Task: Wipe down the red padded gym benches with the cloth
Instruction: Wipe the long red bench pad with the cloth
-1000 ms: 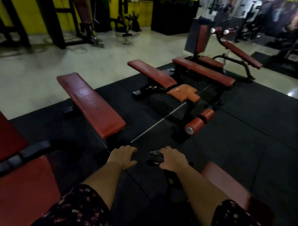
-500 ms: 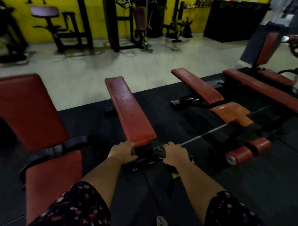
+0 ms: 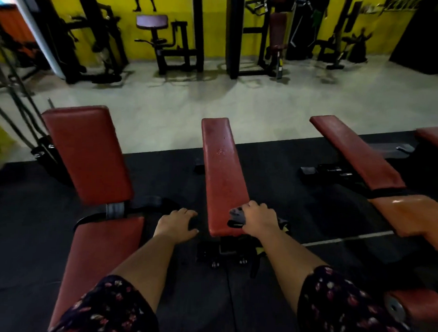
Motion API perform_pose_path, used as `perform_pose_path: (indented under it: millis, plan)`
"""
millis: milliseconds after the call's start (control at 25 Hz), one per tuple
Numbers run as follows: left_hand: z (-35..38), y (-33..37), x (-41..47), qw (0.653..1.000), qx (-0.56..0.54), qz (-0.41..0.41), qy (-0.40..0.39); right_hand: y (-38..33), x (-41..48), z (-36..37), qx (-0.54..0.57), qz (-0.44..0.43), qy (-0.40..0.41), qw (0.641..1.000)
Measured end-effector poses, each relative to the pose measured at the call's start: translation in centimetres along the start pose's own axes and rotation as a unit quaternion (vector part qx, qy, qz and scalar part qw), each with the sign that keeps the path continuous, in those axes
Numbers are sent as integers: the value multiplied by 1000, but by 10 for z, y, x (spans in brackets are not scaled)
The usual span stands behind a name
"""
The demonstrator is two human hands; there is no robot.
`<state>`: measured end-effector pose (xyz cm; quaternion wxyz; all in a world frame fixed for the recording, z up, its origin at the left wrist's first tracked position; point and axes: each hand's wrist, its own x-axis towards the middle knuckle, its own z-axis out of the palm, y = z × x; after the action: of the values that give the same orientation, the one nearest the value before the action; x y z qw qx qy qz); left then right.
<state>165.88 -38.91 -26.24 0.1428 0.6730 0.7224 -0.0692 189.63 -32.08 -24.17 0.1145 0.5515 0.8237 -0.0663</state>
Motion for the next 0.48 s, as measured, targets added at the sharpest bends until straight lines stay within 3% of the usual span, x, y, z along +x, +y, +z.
perform_pose_path:
  millis: [480]
  plan:
    - [-3,-62,60,996,-43,-69,-23,-53,113,-9,-5,-67,-19,998]
